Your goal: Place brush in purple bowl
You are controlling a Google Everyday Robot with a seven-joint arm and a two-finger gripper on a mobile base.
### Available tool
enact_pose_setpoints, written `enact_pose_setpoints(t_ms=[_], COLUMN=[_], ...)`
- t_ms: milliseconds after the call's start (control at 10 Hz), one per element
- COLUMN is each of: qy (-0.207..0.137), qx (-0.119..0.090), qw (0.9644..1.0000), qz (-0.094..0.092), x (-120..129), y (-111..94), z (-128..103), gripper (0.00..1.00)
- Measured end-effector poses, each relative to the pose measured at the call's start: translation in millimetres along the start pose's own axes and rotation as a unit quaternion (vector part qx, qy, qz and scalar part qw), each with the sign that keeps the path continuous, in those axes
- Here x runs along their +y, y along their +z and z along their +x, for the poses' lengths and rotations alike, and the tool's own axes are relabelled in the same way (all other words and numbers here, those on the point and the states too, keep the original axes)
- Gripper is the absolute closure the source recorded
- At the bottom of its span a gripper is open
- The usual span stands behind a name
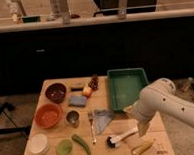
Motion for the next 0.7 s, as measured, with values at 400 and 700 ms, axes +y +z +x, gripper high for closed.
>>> enact_pose_setpoints(t_ms=[400,700], qy=[0.003,0.007], qx=[-0.014,-0.019], qw=[0.9997,0.9995], qz=[-0.018,-0.025], x=[2.4,5.9], y=[26.1,34.5], z=[3.7,9.0], gripper=[0.22,0.49])
